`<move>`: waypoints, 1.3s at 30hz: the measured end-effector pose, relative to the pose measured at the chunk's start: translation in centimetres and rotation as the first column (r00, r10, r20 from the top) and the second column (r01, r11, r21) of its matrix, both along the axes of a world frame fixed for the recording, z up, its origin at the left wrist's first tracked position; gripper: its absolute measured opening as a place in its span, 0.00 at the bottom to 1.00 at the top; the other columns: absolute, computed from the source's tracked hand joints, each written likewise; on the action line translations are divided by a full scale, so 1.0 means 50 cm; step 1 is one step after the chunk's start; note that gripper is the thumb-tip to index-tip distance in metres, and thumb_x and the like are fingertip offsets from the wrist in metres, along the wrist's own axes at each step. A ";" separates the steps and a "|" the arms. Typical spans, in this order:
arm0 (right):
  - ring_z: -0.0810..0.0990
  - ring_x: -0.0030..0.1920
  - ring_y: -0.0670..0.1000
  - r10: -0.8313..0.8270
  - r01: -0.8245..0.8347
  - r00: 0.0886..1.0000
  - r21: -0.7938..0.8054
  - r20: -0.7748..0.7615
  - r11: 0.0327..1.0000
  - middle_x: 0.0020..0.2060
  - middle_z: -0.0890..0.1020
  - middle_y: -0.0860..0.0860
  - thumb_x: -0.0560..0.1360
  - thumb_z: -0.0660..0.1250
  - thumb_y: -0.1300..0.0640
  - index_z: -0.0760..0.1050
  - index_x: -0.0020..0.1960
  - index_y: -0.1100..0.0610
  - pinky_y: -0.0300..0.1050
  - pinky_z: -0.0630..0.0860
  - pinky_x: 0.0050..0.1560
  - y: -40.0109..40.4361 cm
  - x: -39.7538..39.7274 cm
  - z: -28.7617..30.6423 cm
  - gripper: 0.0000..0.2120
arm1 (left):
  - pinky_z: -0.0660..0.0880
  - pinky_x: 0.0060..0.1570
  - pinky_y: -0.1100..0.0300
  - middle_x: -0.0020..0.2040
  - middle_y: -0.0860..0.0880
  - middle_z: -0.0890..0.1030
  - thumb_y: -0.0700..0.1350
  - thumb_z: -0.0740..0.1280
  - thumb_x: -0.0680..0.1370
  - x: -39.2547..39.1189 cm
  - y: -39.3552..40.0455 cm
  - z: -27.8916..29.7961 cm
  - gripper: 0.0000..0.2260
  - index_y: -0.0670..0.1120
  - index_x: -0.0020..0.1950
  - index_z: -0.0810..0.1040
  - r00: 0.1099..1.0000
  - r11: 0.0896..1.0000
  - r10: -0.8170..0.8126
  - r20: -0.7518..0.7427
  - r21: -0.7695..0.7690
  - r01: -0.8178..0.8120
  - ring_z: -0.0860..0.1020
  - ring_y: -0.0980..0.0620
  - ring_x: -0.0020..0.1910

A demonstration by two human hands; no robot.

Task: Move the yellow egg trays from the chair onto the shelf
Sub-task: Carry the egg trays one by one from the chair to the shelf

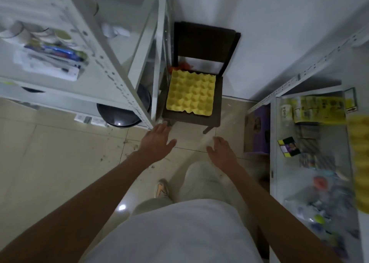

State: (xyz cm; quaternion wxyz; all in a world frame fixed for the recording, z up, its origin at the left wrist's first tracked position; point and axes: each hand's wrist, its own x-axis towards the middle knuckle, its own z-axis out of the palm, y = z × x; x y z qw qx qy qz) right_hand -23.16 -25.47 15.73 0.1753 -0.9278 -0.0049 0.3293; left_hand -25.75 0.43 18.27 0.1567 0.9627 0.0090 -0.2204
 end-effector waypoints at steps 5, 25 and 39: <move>0.66 0.76 0.60 -0.187 0.191 0.979 0.052 -0.081 0.980 0.77 0.68 0.59 0.84 0.59 0.50 0.62 0.80 0.61 0.53 0.64 0.74 -0.017 0.137 -0.050 0.28 | 0.66 0.75 0.44 0.82 0.44 0.62 0.56 0.61 0.83 0.131 -0.034 -0.077 0.30 0.45 0.82 0.61 0.982 0.998 0.008 -0.188 -0.054 -0.018 0.61 0.44 0.81; 0.81 0.60 0.61 -0.572 0.590 0.794 0.040 -0.205 0.806 0.58 0.84 0.59 0.78 0.65 0.57 0.79 0.62 0.62 0.47 0.73 0.51 -0.029 0.672 -0.555 0.15 | 0.74 0.62 0.44 0.66 0.33 0.77 0.46 0.63 0.83 0.720 0.039 -0.551 0.22 0.36 0.74 0.70 0.737 0.802 0.575 -0.356 0.064 -0.594 0.77 0.33 0.64; 0.82 0.54 0.54 -0.633 0.634 0.773 0.005 -0.036 0.773 0.52 0.85 0.51 0.74 0.68 0.54 0.79 0.55 0.55 0.42 0.70 0.44 0.010 0.703 -0.641 0.11 | 0.78 0.60 0.41 0.63 0.39 0.79 0.47 0.62 0.79 0.735 0.069 -0.631 0.19 0.40 0.68 0.72 0.720 0.760 0.649 -0.245 0.155 -0.632 0.79 0.38 0.61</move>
